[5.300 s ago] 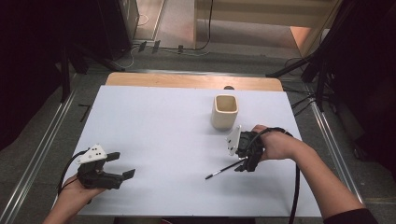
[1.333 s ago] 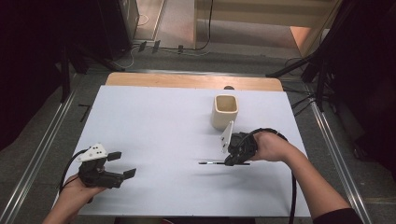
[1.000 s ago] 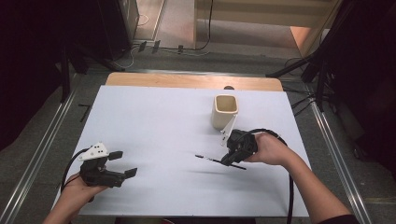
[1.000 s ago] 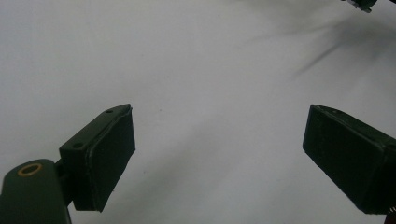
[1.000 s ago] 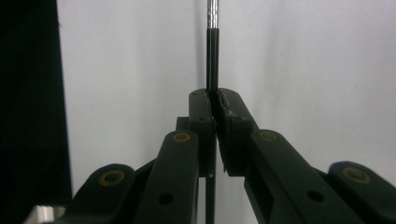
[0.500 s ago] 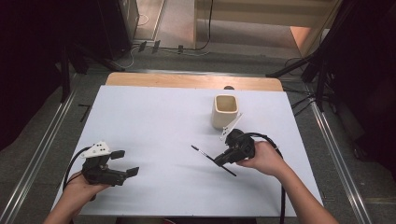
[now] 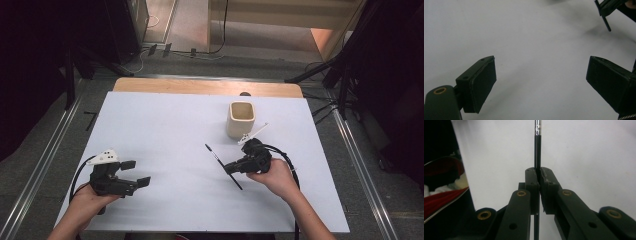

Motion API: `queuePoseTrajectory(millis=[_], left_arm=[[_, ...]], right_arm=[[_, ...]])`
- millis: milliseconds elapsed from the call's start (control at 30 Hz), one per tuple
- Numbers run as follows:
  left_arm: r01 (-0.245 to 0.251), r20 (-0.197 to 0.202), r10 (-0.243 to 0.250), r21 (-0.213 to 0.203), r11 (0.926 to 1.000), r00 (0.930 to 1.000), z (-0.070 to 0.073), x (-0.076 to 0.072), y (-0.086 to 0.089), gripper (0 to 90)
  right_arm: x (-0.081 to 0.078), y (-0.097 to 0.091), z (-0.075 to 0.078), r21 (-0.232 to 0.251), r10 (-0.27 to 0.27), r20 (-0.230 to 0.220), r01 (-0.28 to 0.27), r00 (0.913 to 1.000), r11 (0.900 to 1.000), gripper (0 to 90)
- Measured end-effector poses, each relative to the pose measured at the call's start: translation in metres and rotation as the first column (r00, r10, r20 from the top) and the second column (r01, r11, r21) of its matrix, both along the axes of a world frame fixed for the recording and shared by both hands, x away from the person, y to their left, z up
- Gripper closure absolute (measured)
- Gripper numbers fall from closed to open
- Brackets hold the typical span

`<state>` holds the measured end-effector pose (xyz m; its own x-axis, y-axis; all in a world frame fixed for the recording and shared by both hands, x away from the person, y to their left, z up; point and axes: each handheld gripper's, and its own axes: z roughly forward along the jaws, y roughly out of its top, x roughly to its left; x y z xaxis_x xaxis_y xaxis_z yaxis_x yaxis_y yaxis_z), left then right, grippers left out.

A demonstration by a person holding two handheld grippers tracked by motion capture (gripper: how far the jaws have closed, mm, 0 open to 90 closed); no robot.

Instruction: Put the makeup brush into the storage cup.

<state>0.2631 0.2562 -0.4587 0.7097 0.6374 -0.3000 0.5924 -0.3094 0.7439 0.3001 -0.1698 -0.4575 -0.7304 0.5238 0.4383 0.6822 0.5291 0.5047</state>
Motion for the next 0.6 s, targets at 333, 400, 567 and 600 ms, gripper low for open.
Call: queuePoseTrajectory(millis=[333, 400, 567, 600], left_arm=[[0.010, -0.017, -0.011, -0.046, 0.9989, 0.9998, 0.003, 0.004, -0.009, 9.5], [0.011, -0.032, -0.013, -0.060, 0.9982, 0.9994, 0.004, 0.007, -0.011, 9.5], [0.013, -0.041, -0.015, -0.060, 0.9981, 0.9990, 0.003, 0.010, -0.018, 9.5], [0.009, -0.051, -0.012, -0.055, 0.9984, 0.9986, 0.002, 0.011, -0.019, 9.5]], right_arm=[[-0.008, 0.004, -0.003, 0.024, -0.109, 0.016, 0.109, 0.9939, 0.9937, 86.8], [-0.009, 0.004, -0.003, 0.030, -0.125, 0.031, 0.124, 0.9917, 0.9919, 86.8], [-0.012, 0.006, -0.002, 0.050, -0.145, 0.030, 0.143, 0.9890, 0.9884, 86.8], [-0.013, 0.008, -0.002, 0.048, -0.146, 0.030, 0.145, 0.9888, 0.9883, 86.8]])
